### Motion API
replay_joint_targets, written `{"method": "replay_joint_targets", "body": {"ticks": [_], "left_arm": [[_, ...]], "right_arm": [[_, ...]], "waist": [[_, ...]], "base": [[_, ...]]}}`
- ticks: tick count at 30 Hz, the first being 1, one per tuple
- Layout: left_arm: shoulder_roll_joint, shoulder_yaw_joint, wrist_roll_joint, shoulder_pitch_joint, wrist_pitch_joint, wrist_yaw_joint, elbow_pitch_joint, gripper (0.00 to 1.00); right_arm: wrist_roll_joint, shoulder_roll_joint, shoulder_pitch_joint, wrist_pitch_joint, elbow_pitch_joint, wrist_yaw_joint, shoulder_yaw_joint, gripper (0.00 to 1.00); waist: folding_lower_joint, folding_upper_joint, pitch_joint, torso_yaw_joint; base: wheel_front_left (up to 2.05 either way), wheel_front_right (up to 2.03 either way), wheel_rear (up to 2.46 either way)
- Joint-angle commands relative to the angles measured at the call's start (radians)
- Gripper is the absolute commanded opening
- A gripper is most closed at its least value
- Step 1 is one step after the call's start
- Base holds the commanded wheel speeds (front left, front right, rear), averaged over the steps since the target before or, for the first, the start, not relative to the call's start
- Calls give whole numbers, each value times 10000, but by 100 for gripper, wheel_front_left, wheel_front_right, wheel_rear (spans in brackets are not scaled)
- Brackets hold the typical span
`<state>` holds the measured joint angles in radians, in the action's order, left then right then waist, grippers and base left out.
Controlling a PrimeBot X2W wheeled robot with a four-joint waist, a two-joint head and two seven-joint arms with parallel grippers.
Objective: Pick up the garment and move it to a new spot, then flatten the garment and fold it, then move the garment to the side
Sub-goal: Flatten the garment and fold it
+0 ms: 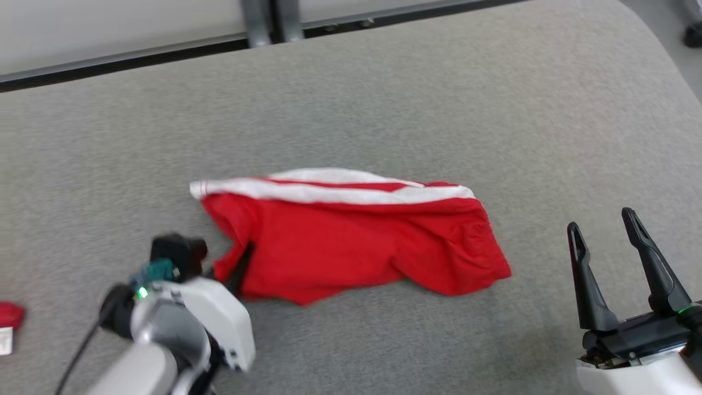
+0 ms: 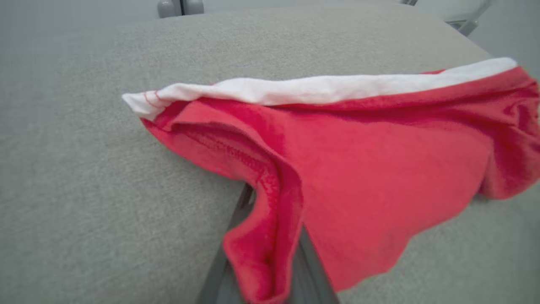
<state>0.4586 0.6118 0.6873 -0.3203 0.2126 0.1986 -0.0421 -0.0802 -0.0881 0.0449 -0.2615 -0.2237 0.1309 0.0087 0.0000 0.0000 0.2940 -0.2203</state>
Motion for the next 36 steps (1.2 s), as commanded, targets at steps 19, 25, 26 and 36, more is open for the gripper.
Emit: {"method": "replay_joint_targets", "body": {"ticks": [19, 25, 26, 36], "left_arm": [[-729, -428, -32, 2947, -2305, 1609, 645, 100], [-953, -694, -1102, 3537, -4554, 1938, 24, 100], [-1033, -784, -1288, 3747, -4674, 1981, -45, 100], [-2388, -2448, -3459, 4935, -4783, 1227, 851, 100]], "right_arm": [[-244, -802, 322, -55, 615, -3, 206, 100], [-159, -908, 607, -55, 830, -3, 0, 100], [-148, -909, 676, -55, 889, -3, -35, 100], [-80, -923, 68, 514, 2273, -3, 444, 100]], "waist": [[0, 0, -908, 1069], [0, 0, -1378, 1298], [0, 0, -1479, 1368], [0, 0, -1739, 2055]], "base": [[0, 0, 0], [0, 0, 0], [0, 0, 0], [0, 0, 0]]}}
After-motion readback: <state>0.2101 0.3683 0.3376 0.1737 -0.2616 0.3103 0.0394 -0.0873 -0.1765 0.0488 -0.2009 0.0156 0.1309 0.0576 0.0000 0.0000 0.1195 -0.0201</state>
